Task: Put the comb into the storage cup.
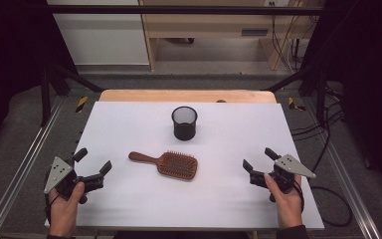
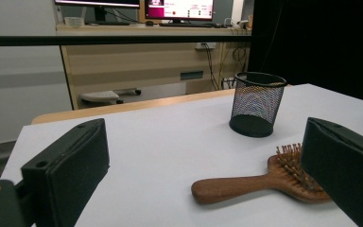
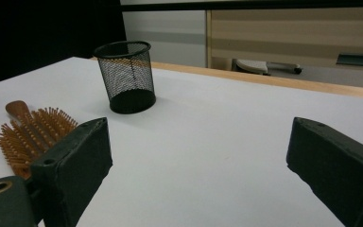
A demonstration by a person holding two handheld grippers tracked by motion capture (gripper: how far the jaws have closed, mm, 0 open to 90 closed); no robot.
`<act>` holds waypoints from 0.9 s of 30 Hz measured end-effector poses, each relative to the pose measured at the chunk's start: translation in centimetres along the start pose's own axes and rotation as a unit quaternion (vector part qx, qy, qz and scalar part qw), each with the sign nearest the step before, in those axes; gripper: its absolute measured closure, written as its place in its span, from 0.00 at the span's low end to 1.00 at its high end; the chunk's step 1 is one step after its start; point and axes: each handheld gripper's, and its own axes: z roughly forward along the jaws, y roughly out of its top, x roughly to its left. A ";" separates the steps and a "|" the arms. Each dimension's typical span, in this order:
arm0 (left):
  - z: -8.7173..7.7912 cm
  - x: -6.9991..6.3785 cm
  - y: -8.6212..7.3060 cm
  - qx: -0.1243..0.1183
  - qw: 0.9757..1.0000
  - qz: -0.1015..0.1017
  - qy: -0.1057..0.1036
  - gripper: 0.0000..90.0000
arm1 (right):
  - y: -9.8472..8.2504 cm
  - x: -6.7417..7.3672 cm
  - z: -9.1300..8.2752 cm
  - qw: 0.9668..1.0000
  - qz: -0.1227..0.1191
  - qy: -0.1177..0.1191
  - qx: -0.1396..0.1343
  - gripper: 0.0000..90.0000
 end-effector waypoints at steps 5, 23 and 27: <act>0.6 -0.4 -0.2 0.017 1.000 -0.013 -0.021 0.04 | -0.1 0.0 0.1 1.000 0.000 -0.004 0.008 0.08; 5.4 -1.4 1.8 0.089 0.992 -0.019 -0.086 0.07 | -0.1 -0.1 0.1 1.000 0.002 -0.007 0.009 0.08; 6.6 -1.5 1.6 0.105 0.991 -0.024 -0.081 0.10 | -0.1 -0.1 0.2 1.000 0.001 -0.005 0.012 0.08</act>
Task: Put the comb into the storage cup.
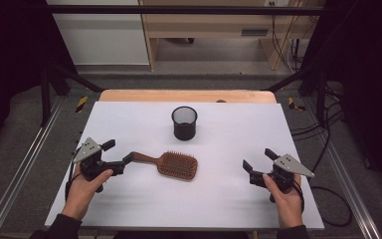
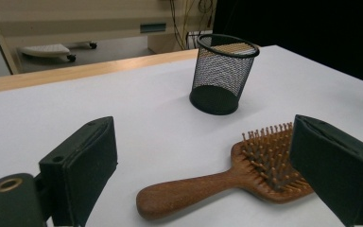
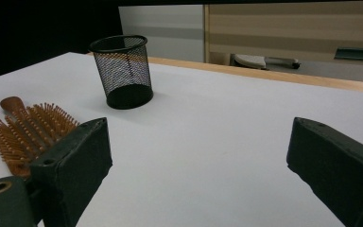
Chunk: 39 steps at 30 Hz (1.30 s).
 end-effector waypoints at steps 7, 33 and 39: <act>2.7 0.4 -0.2 0.035 0.999 0.006 -0.002 0.19 | 0.0 0.1 0.0 1.000 -0.001 0.000 0.002 0.08; 10.1 0.0 -0.4 0.206 0.975 0.085 -0.020 1.00 | -0.1 0.0 0.2 1.000 -0.005 0.004 0.010 0.08; 10.6 0.1 -1.1 0.244 0.965 0.092 -0.020 1.00 | -0.1 0.0 0.2 1.000 -0.006 0.006 0.009 0.08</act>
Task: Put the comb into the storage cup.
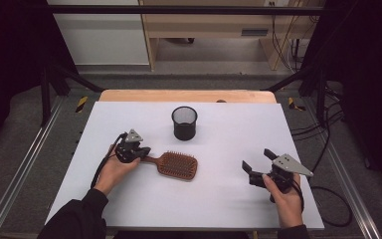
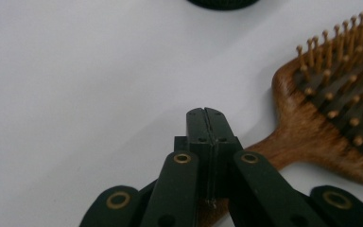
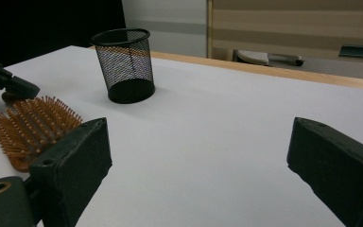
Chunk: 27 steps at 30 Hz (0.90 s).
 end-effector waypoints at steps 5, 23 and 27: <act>-0.1 -0.5 -0.3 0.014 1.000 0.009 -0.006 1.00 | 0.0 -0.1 -0.1 1.000 0.003 0.000 -0.002 0.08; -2.0 -2.9 -2.4 0.027 0.999 0.004 -0.022 1.00 | 0.1 0.1 -0.2 1.000 0.003 0.002 -0.003 0.08; -2.3 -3.2 -2.6 0.028 0.999 0.001 -0.026 1.00 | 0.1 0.1 -0.2 1.000 0.002 0.002 -0.002 0.08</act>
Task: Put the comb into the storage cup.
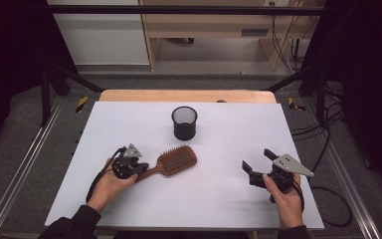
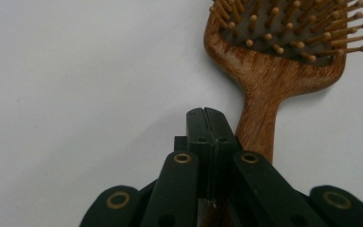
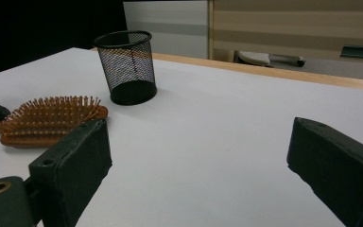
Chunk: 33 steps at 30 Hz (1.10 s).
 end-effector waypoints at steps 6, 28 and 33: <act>-0.1 -0.5 0.0 0.005 1.000 0.002 -0.006 1.00 | 0.0 0.0 0.0 1.000 0.000 0.002 0.001 0.08; -0.3 -1.6 0.4 0.023 1.000 0.009 -0.015 1.00 | 0.0 0.0 0.0 1.000 0.000 0.006 0.000 0.08; -0.9 -1.4 0.8 0.017 1.000 0.005 -0.010 1.00 | 0.1 0.0 -0.1 1.000 0.001 0.006 0.001 0.08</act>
